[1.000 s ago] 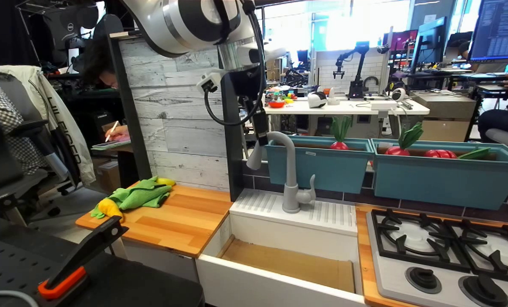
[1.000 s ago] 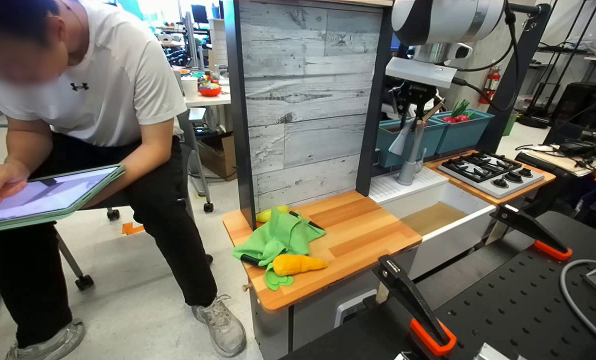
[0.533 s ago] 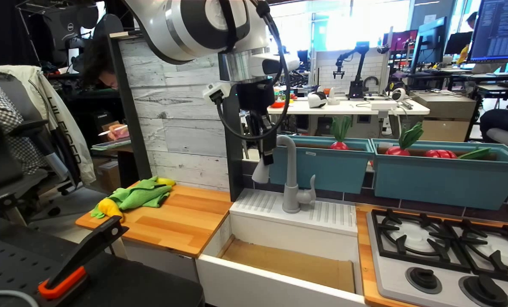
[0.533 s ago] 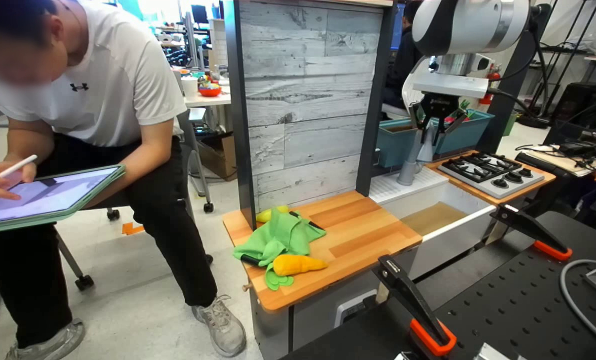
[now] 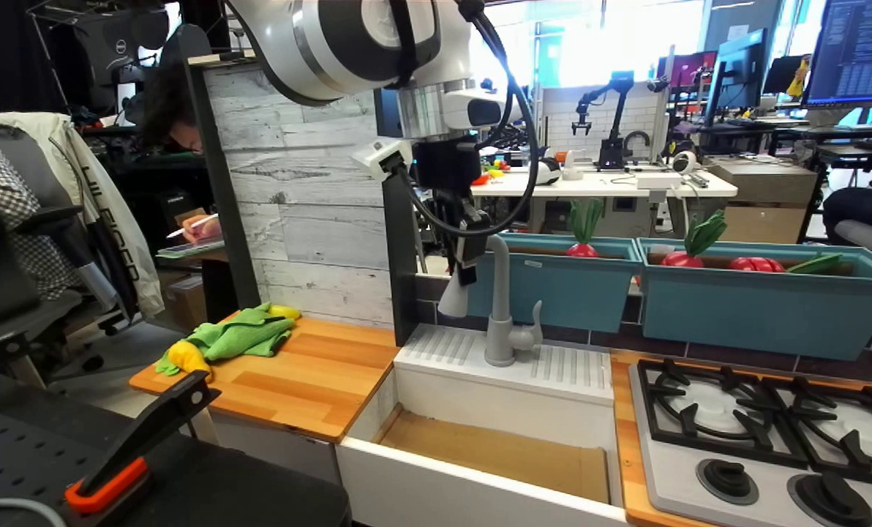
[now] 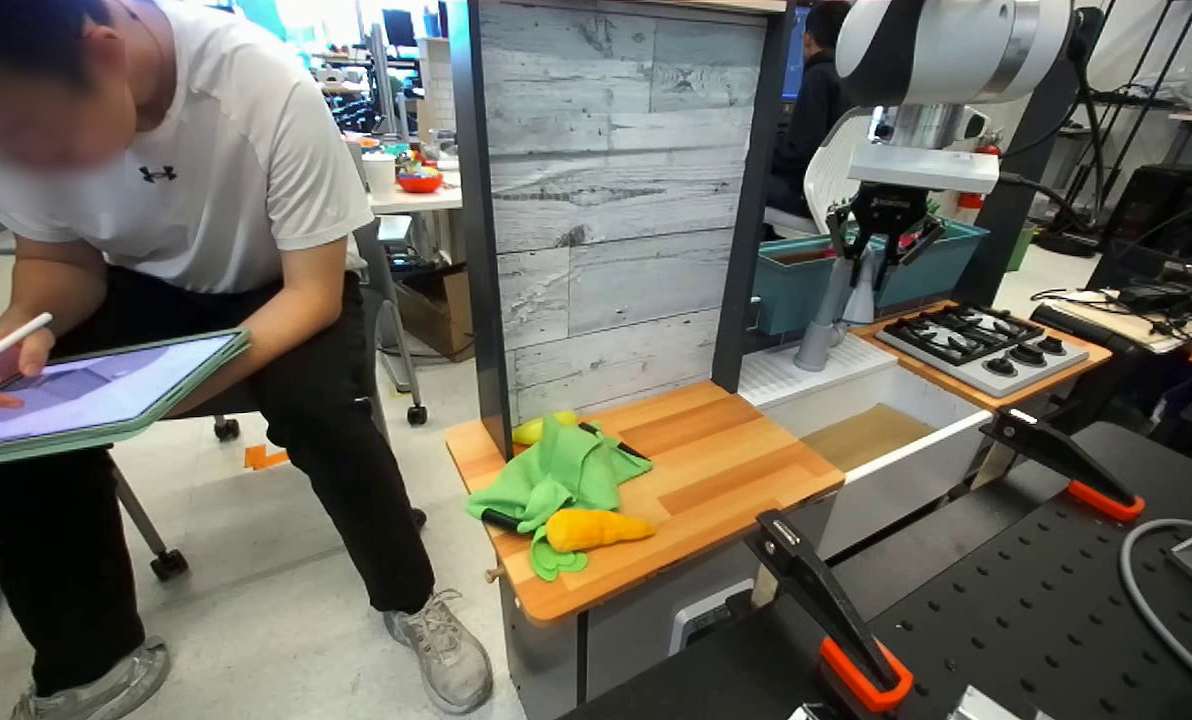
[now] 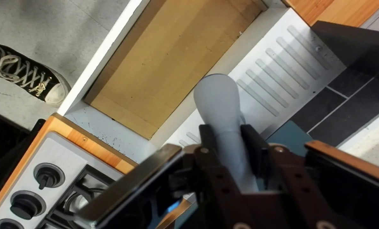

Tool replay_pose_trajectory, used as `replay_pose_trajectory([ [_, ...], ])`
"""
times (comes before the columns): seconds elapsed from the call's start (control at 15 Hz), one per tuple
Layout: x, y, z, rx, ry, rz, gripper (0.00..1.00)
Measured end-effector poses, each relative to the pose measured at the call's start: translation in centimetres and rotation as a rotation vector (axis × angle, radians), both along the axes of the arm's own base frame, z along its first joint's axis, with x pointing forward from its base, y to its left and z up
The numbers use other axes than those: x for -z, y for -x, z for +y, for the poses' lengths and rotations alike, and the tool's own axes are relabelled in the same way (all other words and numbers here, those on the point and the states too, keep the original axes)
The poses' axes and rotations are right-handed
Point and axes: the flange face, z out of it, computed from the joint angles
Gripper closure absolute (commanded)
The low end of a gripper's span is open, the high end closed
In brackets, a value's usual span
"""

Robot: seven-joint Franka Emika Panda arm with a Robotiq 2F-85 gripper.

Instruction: Slightly push the faucet to the right

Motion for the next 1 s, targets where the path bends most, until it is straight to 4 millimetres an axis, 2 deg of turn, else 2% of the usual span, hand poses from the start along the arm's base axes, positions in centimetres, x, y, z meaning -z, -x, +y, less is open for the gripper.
replay_pose_trajectory([
  [0.13,0.0,0.0,-0.1,-0.013,-0.001,0.0,0.93],
  [0.2,0.0,0.0,-0.1,-0.018,-0.001,0.0,0.65],
  [0.27,0.0,0.1,-0.1,-0.021,-0.001,0.001,0.45],
  [0.67,0.3,0.9,-1.0,-0.026,0.002,0.022,0.02],
  [1.0,0.9,1.8,-1.4,-0.021,-0.005,0.059,0.0],
])
